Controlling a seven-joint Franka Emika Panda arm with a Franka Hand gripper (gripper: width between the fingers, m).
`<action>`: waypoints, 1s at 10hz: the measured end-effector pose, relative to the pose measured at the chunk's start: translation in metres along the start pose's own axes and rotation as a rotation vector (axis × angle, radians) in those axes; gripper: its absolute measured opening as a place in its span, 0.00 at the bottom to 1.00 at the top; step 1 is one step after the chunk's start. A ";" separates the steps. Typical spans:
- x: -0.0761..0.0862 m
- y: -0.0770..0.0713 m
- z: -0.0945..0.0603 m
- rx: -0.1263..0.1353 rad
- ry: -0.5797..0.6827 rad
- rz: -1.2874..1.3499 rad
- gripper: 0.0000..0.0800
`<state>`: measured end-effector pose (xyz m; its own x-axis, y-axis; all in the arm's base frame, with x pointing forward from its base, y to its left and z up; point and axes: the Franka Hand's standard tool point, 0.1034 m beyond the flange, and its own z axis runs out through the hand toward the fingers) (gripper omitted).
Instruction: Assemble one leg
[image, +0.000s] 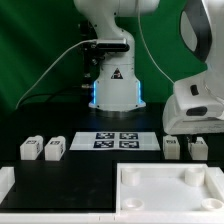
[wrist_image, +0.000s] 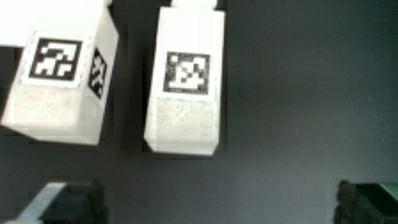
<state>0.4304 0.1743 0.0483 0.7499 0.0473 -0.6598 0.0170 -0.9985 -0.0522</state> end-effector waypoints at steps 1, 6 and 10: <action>0.000 0.001 0.002 -0.003 -0.080 0.001 0.81; -0.005 0.003 0.041 -0.021 -0.221 0.019 0.81; -0.008 0.003 0.056 -0.029 -0.234 0.039 0.81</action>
Offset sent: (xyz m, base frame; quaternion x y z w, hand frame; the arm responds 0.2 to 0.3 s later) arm -0.0234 -0.0003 -0.0234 -0.0064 -0.0209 0.0389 0.9990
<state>0.3871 0.1722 0.0115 0.5767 0.0102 -0.8169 0.0124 -0.9999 -0.0037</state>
